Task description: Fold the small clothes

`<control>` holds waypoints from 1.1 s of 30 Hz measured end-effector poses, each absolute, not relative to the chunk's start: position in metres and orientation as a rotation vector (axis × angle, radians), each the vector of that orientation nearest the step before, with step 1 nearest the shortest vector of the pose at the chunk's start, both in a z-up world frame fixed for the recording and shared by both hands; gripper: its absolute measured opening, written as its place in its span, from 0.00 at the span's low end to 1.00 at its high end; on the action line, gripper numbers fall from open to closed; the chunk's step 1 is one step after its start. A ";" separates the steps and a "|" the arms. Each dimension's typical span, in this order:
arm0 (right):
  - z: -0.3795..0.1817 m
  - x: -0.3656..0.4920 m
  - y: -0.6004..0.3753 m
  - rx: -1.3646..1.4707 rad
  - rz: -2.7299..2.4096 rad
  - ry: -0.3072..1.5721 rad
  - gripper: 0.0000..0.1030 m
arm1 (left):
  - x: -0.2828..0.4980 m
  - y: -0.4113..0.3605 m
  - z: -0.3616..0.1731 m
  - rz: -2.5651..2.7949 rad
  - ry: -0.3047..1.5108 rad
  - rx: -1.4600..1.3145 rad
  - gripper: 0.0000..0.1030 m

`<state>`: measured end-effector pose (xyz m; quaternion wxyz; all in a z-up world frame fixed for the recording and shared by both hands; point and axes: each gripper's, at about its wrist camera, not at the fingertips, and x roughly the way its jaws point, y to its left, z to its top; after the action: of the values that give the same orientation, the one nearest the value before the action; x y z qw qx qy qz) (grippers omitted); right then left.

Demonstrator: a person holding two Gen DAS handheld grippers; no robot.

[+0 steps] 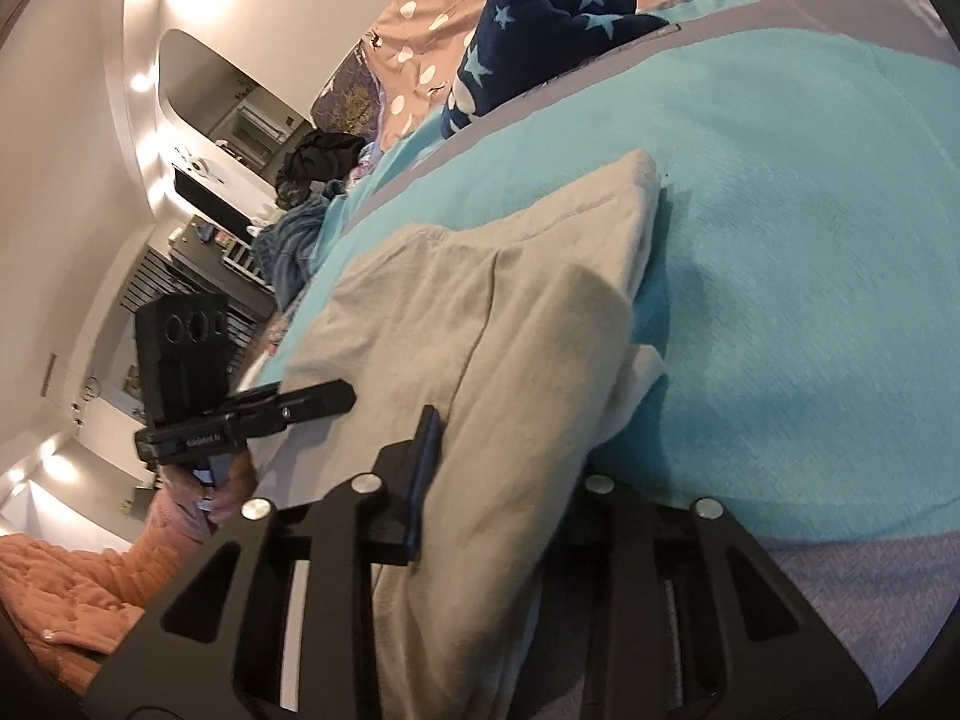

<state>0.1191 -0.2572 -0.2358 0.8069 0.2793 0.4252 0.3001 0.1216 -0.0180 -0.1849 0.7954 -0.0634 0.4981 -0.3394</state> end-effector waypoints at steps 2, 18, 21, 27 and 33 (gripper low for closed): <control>-0.227 0.113 -0.251 0.543 0.598 0.898 0.20 | 0.123 -0.016 -0.185 -0.719 1.075 -0.140 0.33; -0.092 -0.001 -0.267 0.318 0.331 0.442 0.14 | 0.059 -0.065 -0.071 -0.706 0.731 0.126 0.14; -0.065 -0.003 -0.287 0.293 0.282 0.383 0.14 | 0.050 -0.090 -0.043 -0.732 0.657 0.188 0.14; -0.010 0.034 -0.337 0.234 0.180 0.330 0.14 | 0.069 -0.143 0.008 -0.767 0.548 0.271 0.14; 0.019 0.107 -0.383 0.200 0.043 0.357 0.14 | 0.129 -0.200 0.049 -0.770 0.507 0.281 0.14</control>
<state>0.1069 -0.3830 0.0188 0.9789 0.0992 0.1774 0.0212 0.1290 -0.2005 0.0493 0.8862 0.1351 0.2437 -0.3703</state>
